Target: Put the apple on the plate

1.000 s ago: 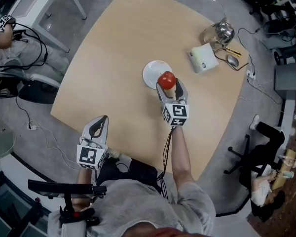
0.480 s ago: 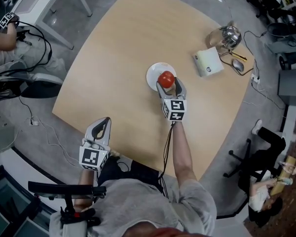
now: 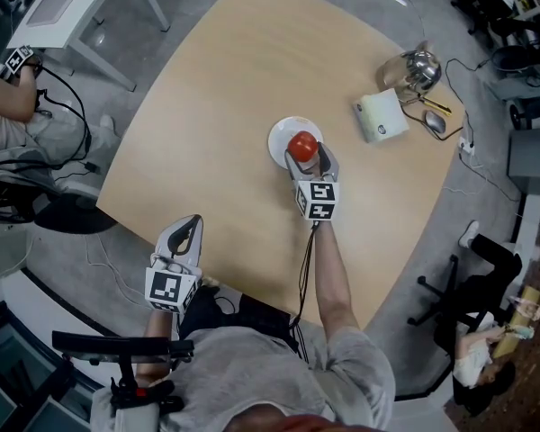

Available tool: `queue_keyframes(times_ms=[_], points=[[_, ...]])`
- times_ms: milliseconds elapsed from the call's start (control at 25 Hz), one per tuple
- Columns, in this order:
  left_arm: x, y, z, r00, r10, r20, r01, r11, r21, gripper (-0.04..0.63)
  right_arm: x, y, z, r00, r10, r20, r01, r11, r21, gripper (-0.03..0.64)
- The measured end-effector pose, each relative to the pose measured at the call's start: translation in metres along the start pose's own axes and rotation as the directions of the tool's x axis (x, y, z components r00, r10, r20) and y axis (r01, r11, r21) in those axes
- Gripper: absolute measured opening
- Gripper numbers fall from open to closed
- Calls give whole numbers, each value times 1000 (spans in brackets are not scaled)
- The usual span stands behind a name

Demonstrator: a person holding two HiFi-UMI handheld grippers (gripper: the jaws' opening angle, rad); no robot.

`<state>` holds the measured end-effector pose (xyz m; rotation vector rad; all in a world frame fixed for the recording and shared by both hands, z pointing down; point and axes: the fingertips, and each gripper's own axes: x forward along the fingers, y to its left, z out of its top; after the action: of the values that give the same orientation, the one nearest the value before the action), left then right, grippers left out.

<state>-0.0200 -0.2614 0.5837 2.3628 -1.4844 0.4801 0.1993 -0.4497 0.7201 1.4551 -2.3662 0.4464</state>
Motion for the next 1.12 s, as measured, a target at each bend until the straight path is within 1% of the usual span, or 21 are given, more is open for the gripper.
queue_keyframes(times_ms=[360,480,800,1120], points=[[-2,0,0,1000,-3,0,3,1000,2,20,2,-3,0,1000,-22,-3,22,1000,3,371],[-1,1,-2,1000,-4,5,4,1000,3,20,2,-5,-2,1000,-29,-3,29,1000,8,391],[2,1,-2,999,-16,30,16,1000,5,20,-9,-9,-1,999,-51,3,51,999,1,391],[-7,3,15,997,-44,65,42,999,24,20,-43,-2,28,995,-87,45,88,996,0,390]])
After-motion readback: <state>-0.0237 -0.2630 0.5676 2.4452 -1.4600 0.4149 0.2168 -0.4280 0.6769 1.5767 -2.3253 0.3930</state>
